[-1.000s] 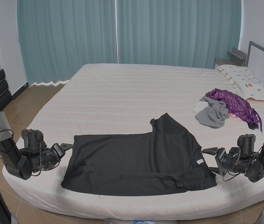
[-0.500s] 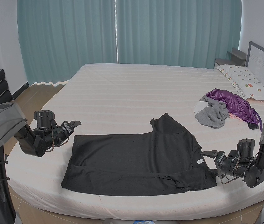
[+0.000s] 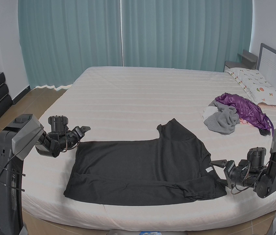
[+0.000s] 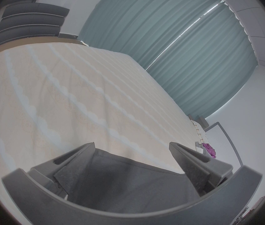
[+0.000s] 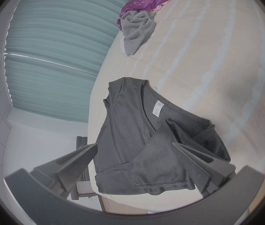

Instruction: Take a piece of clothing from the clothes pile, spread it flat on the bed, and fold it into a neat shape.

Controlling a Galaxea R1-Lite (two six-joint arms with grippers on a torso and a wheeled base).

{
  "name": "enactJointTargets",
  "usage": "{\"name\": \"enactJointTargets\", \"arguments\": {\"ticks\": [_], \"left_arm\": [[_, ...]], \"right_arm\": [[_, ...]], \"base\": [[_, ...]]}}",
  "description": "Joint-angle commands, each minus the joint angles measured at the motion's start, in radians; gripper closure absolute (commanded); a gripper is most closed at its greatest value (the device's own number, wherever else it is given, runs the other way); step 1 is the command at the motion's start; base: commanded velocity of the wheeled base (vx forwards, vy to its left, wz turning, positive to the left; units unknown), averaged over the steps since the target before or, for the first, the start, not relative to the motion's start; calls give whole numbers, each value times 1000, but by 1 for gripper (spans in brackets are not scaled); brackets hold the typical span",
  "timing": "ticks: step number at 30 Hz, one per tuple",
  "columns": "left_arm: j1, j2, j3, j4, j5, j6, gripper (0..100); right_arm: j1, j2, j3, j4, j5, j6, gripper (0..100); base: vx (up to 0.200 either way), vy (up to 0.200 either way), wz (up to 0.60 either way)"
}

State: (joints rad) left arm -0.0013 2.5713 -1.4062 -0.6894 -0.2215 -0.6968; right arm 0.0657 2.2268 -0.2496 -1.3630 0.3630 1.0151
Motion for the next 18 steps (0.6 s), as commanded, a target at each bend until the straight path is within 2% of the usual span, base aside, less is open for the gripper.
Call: {"name": "enactJointTargets", "arguments": {"ticks": [1,5,18], "left_arm": [[10,60,-37,-4,2,7,0],[21,76,-45,-10,4,42,0],[10,102,-66,-1,4,46,0]], "right_arm": [[2,4,1,-1,1,-1,0],[3,4,3,-1,1,-1,0],[5,4,3,-1,-1,-3,0]], "base": [[0,0,0],[0,0,0],[0,0,0]]}}
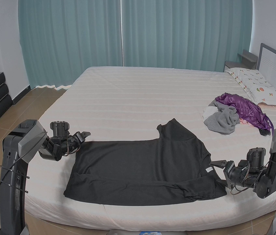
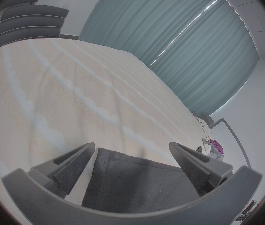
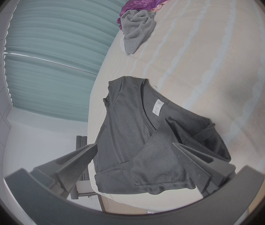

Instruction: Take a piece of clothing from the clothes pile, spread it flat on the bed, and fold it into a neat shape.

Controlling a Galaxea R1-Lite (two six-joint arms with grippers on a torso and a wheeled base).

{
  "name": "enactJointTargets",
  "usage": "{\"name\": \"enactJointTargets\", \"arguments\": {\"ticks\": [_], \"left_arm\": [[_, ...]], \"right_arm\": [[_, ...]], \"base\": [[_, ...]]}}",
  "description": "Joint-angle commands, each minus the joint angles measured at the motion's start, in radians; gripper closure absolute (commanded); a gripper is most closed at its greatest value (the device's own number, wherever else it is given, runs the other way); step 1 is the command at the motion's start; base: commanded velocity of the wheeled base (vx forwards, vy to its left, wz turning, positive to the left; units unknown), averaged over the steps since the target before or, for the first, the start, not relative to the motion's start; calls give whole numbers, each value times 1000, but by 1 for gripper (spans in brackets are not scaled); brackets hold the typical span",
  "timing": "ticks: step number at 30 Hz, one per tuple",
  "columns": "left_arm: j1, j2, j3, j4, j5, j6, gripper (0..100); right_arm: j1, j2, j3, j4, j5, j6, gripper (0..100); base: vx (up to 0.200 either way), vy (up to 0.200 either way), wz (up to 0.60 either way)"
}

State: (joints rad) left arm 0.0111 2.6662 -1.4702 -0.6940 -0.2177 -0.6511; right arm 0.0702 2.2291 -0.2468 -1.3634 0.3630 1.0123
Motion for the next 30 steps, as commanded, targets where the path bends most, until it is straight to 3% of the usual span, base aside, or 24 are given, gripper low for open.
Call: {"name": "enactJointTargets", "arguments": {"ticks": [1,12,13,21,30], "left_arm": [[-2,11,-2,4,0,5,0],[0,21,-5,2,18,25,0],[0,24,-9,-1,27,25,100],[0,54,-65,-5,124,24,100],[3,54,-64,-42,149,22,100]], "right_arm": [[0,1,0,0,-1,0,0],[0,1,0,0,-1,0,0],[0,1,0,0,-1,0,0],[0,1,4,0,-1,0,0],[2,1,4,0,-1,0,0]], "base": [[0,0,0],[0,0,0],[0,0,0],[0,0,0],[0,0,0]]}}
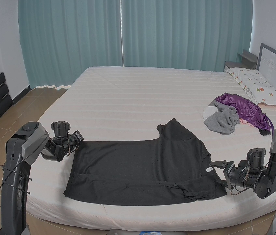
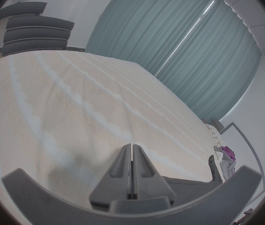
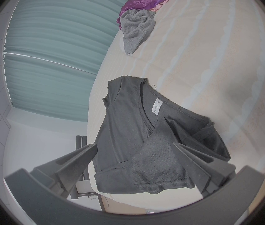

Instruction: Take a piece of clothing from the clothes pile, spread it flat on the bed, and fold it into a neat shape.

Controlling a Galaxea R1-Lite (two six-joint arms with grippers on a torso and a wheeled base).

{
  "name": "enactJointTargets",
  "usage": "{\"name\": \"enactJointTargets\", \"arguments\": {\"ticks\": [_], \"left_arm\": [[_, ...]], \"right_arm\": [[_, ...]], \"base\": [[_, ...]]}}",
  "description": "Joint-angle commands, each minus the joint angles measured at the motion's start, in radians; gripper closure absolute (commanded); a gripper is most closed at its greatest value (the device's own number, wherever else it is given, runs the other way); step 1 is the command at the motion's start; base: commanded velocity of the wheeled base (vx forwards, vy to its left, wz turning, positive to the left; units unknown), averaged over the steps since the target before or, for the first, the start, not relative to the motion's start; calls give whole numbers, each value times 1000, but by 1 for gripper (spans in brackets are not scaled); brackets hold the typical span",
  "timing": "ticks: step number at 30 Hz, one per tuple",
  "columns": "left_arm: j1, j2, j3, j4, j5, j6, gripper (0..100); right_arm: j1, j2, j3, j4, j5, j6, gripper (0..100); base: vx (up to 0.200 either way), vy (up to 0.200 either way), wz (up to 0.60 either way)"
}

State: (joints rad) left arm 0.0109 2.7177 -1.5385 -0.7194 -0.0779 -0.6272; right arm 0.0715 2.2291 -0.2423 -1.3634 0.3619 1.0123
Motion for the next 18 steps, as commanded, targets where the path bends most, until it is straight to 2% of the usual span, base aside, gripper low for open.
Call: {"name": "enactJointTargets", "arguments": {"ticks": [1,5,14,18], "left_arm": [[3,2,5,-31,23,-2,100],[4,7,8,-66,59,-3,100],[4,8,9,-69,59,-2,100],[4,13,9,-71,58,-2,100]], "right_arm": [[1,1,-2,0,0,0,0],[1,1,-2,0,0,0,0],[2,9,-11,0,-4,-1,0],[11,15,-45,0,-31,-3,0]], "base": [[0,0,0],[0,0,0],[0,0,0],[0,0,0]]}}
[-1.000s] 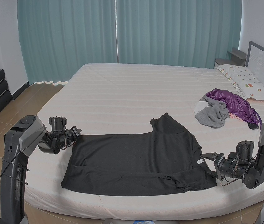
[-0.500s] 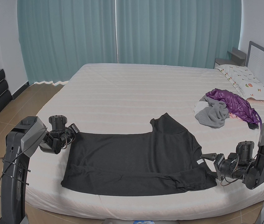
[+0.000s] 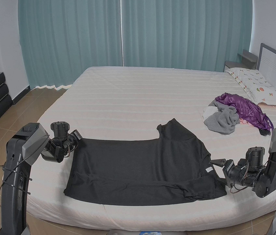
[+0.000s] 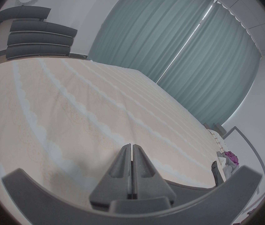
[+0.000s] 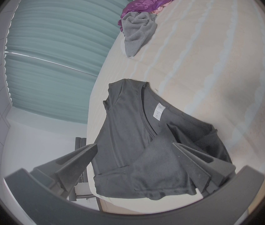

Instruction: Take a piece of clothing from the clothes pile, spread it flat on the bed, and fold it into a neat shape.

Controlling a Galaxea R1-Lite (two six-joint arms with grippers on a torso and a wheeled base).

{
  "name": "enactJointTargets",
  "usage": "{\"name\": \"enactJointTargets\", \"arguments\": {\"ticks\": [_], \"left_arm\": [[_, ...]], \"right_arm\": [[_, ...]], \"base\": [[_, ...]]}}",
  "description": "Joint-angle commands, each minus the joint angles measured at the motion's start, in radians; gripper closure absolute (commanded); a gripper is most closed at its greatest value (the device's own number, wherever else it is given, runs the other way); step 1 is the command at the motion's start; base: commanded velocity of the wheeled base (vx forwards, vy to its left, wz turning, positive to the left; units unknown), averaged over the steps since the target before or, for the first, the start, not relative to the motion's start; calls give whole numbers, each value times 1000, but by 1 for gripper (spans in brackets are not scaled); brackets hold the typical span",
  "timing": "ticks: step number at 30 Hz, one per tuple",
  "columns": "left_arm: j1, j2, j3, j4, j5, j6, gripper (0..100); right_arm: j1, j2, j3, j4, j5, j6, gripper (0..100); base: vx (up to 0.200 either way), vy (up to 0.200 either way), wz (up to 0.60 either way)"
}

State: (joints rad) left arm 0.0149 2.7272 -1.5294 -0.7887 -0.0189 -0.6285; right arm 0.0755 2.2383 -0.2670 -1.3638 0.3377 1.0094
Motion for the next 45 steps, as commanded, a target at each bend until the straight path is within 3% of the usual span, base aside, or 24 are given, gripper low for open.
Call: {"name": "enactJointTargets", "arguments": {"ticks": [1,5,8,11,17,24,37,45], "left_arm": [[0,3,2,-1,-1,0,100],[-1,3,3,0,-1,0,100],[-1,3,3,0,-1,-2,100],[-3,3,3,2,-1,-3,100],[-3,2,5,5,-3,-7,100],[-3,2,9,3,-1,-7,100],[-4,-3,25,0,-1,-7,100],[-4,-4,28,0,-3,-7,100]], "right_arm": [[23,-5,-52,11,-39,-5,0],[58,24,-159,42,-92,-41,0],[55,66,-278,134,-101,-160,0],[56,107,-492,298,-164,-262,0],[61,233,-880,644,-197,-331,0],[52,405,-1153,804,-221,-414,0],[43,609,-1563,928,-261,-414,0],[36,649,-1658,959,-264,-410,0]], "base": [[0,0,0],[0,0,0],[0,0,0],[0,0,0],[0,0,0],[0,0,0],[0,0,0],[0,0,0]]}}
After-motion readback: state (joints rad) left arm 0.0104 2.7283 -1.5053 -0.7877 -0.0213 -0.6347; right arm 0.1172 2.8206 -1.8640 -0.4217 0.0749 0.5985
